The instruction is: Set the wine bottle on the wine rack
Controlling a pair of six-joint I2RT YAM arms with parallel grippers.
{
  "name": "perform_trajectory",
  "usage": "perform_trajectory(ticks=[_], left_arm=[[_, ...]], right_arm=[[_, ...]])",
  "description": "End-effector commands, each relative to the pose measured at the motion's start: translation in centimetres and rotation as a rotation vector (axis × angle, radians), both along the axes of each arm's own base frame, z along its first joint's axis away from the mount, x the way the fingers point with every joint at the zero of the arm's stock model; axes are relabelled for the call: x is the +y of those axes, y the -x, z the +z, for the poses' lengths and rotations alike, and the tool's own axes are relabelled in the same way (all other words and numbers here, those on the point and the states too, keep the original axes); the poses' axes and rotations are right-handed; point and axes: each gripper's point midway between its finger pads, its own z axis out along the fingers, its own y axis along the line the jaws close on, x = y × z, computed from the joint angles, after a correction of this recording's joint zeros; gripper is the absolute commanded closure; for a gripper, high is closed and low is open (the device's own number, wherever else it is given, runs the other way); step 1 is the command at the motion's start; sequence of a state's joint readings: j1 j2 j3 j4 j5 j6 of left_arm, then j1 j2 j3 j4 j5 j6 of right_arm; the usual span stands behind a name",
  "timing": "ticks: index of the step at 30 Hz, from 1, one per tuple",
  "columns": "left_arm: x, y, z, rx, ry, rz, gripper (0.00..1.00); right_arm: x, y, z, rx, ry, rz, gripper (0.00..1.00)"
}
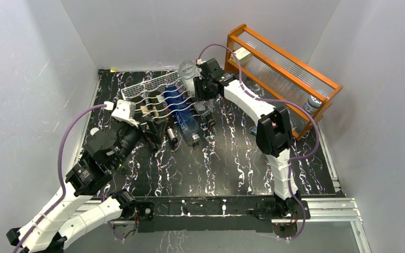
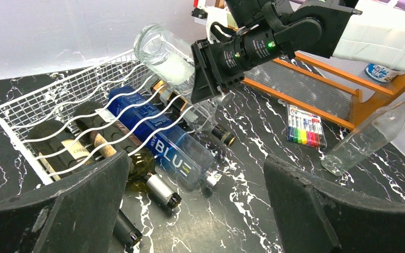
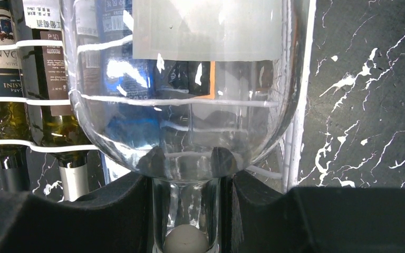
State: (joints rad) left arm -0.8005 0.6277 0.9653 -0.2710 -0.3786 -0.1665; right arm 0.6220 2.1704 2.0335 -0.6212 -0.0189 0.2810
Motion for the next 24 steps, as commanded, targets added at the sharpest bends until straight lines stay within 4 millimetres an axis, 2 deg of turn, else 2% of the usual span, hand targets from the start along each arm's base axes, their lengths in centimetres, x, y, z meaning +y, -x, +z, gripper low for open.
perform_trajectory(ticks=[1,9,17,24], left_arm=[[0.5,0.3,1.0,-0.016,0.021,0.008,0.02],[0.4,0.2,0.7,-0.011,0.016,0.008,0.02],[0.3,0.1,0.7,-0.010,0.011,0.007,0.02],[0.2,0.1,0.5,-0.007,0.007,0.006,0.02]], right_arm=[[1.8,-3.9,9.1,-0.259,-0.159,-0.009,0.60],[0.6,-3.8,9.8,-0.289,-0.137,-0.044,0.32],[-0.5,-3.3,11.1,-0.315,-0.127,-0.065,0.26],[-2.9,-1.5,15.7,-0.403,-0.150,-0.108,0.24]])
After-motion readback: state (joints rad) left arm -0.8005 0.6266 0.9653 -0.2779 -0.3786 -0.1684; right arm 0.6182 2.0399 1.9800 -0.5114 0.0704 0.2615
